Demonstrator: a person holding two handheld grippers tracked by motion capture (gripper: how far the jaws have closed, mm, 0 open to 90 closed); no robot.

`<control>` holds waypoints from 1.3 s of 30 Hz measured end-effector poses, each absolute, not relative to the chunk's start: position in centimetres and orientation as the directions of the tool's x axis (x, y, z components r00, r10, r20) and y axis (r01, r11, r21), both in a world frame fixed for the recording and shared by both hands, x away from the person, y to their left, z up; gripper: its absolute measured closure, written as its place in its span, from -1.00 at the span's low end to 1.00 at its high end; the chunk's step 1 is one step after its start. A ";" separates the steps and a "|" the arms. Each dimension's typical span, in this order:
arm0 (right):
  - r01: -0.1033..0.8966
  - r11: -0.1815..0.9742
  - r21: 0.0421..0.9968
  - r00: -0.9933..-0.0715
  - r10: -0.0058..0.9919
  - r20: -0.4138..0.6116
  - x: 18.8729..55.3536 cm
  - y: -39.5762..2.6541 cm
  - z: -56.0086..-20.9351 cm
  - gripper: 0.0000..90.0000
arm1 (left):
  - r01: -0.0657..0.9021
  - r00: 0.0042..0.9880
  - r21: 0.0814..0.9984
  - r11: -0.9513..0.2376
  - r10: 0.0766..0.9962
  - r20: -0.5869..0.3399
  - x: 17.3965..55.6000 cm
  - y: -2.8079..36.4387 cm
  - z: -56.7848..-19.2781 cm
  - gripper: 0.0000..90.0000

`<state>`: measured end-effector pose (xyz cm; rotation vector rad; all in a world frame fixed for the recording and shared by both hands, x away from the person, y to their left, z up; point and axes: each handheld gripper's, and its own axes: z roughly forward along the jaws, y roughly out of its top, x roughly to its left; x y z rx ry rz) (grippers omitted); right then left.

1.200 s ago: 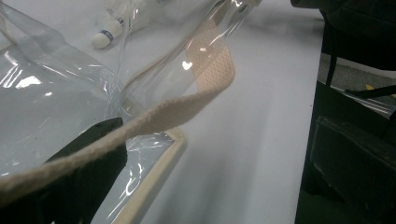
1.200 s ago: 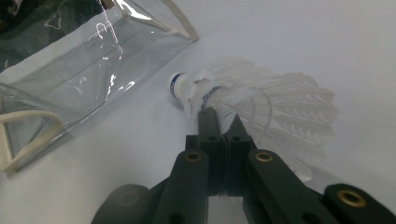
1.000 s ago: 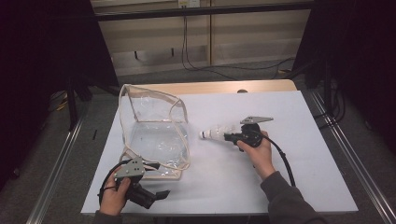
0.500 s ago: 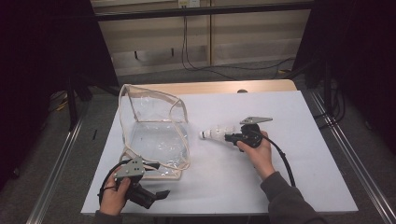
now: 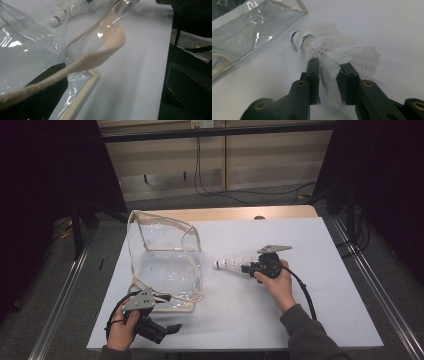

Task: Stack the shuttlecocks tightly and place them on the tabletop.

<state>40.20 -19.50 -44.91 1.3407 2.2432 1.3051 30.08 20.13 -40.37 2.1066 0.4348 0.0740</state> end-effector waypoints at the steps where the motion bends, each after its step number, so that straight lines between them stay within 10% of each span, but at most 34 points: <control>1: 0.601 0.193 0.776 -0.559 0.795 0.236 40.2 -19.5 -45.0 0.57 | 0.277 0.935 0.829 -0.486 0.335 -0.117 30.1 20.1 -40.4 -0.92; 39: 0.587 0.162 0.793 -0.532 0.816 0.227 38.9 -21.3 -43.0 -0.06 | 0.280 0.934 0.824 -0.492 0.339 -0.115 30.1 20.1 -40.3 -0.92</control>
